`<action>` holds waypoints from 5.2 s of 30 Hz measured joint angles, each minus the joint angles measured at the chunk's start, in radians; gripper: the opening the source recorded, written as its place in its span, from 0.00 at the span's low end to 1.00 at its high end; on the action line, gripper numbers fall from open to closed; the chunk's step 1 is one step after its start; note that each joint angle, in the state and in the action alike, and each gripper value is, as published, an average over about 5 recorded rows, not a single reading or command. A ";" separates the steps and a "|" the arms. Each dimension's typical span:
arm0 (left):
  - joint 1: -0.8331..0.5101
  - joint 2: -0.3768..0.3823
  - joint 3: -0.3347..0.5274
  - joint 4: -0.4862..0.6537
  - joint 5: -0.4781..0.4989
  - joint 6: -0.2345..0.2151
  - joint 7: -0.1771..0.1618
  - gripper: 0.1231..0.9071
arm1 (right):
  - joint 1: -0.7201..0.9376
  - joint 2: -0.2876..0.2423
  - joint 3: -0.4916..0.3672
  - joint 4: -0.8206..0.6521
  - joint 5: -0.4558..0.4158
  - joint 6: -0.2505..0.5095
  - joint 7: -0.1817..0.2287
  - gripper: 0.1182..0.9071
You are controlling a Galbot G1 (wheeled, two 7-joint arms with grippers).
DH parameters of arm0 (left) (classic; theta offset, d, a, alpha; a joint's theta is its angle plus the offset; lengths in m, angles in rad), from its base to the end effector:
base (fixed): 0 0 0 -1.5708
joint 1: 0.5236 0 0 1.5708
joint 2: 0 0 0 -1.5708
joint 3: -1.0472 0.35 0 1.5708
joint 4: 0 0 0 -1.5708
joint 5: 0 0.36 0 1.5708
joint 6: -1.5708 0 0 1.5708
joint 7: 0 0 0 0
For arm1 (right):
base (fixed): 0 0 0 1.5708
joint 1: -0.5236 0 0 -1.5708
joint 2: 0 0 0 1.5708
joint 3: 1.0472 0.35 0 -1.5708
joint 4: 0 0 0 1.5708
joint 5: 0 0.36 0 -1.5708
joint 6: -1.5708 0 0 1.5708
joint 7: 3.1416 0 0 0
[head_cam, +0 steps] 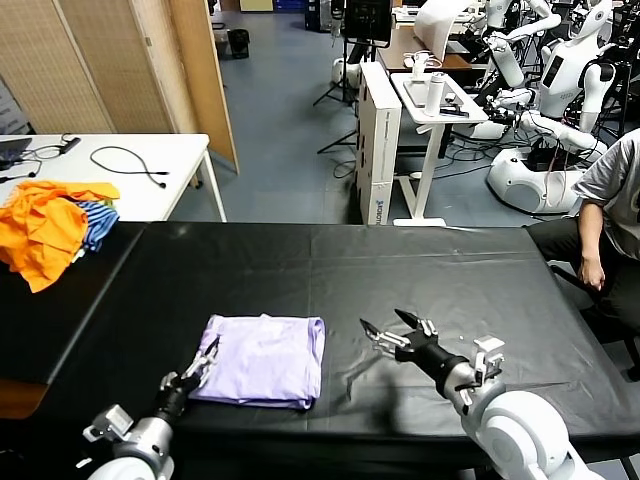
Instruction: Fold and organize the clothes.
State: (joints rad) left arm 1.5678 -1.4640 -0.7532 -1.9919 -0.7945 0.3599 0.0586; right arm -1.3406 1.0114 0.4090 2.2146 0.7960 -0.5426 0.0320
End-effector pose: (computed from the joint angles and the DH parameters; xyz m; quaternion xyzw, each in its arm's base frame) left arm 0.1812 0.0960 -0.3272 0.0074 -0.9358 0.3083 0.1710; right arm 0.2359 -0.0432 -0.2081 0.2395 -0.9475 -0.0959 0.1887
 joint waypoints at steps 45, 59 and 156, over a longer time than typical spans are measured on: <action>0.027 0.375 -0.144 -0.289 0.466 0.023 -0.122 0.07 | -0.049 0.042 0.003 -0.033 -0.055 0.015 -0.005 1.00; -0.008 0.065 0.355 -0.174 0.618 0.005 -0.157 0.07 | -0.042 0.019 0.011 -0.028 -0.035 -0.001 0.000 1.00; 0.075 0.120 0.152 -0.248 0.478 -0.113 -0.200 1.00 | -0.213 0.039 0.067 0.086 -0.182 0.082 0.031 1.00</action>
State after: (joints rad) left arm 1.6426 -1.3438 -0.6012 -2.2400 -0.3167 0.2464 -0.1417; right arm -1.5536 1.0504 0.4762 2.3008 0.6137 -0.4611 0.0632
